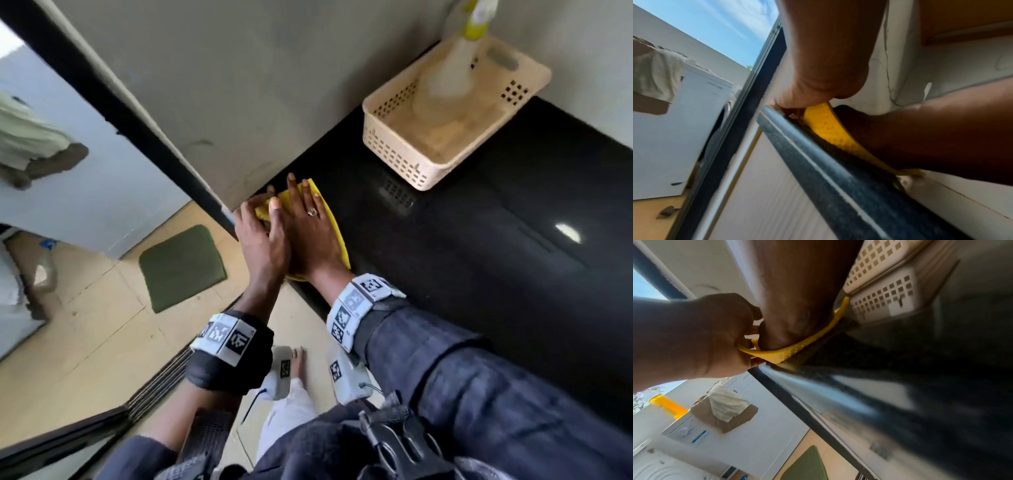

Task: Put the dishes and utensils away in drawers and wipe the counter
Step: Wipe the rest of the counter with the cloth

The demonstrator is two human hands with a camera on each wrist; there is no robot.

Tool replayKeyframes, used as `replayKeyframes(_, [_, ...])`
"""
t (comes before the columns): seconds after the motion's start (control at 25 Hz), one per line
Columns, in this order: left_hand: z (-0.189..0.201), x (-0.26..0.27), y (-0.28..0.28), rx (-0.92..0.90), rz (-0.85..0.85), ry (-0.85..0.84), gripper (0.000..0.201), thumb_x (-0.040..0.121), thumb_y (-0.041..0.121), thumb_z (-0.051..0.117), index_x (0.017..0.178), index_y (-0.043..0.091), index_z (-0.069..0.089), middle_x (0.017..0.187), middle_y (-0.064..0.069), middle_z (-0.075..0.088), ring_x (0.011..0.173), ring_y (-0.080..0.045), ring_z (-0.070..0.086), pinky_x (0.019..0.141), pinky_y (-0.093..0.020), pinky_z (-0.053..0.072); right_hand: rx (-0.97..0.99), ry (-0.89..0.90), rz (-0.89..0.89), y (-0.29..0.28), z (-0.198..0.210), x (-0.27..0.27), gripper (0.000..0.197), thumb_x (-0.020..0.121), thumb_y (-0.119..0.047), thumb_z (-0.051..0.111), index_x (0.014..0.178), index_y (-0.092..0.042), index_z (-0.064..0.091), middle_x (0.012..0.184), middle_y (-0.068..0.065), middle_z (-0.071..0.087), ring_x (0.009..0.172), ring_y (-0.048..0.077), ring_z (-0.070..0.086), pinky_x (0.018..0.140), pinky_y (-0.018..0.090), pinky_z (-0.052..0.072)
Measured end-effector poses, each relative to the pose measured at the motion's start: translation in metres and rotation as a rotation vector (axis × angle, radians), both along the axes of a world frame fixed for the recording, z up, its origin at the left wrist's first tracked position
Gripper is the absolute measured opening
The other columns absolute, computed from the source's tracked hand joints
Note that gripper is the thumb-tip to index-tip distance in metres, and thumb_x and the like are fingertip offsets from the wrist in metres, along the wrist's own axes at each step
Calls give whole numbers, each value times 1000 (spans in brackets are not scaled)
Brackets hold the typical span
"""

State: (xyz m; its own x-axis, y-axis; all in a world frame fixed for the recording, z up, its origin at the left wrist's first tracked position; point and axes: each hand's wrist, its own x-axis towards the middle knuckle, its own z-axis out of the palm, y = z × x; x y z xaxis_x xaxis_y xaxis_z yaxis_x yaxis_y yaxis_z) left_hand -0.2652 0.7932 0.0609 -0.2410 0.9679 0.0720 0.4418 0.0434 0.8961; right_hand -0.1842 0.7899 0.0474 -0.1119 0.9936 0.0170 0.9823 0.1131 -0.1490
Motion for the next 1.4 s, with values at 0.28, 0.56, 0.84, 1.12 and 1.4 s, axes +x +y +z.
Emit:
replayKeyframes(0.28, [22,22,8,-17,-193,-224,32,101,39,45,114,12,56,104,0,59,95,-9,57,95,-34,45,-222,911,-203,-12,17,35,50,91,-37,44,125,-4,60,121,15,65,112,24,60,100,43,43])
replayKeyframes(0.56, [41,90,-16,-195,-664,-465,40,98,48,38,108,20,64,107,5,68,82,-19,67,70,-33,50,437,1454,-1071,-156,75,186,30,96,-42,55,85,-16,67,84,-8,69,82,8,62,86,32,51])
replayKeyframes(0.84, [36,26,-16,-247,-667,-418,42,101,48,37,98,18,67,114,-4,70,85,-23,66,75,-36,49,-21,140,-1066,-129,7,222,58,100,-47,22,149,-18,35,158,25,21,147,42,10,121,50,6])
replayKeyframes(1.12, [13,-70,-8,-261,-468,-426,36,105,36,38,94,16,66,99,2,70,79,-13,62,68,-22,48,-8,310,-595,-57,8,14,64,98,-44,21,146,-7,42,154,32,23,145,43,20,121,46,10])
replayKeyframes(1.4, [41,-81,-1,-167,-359,-421,26,92,43,63,105,23,51,94,7,55,81,-7,55,71,-28,47,-256,1813,-636,-59,57,-31,86,74,-67,67,134,-6,56,131,13,62,122,25,59,110,47,41])
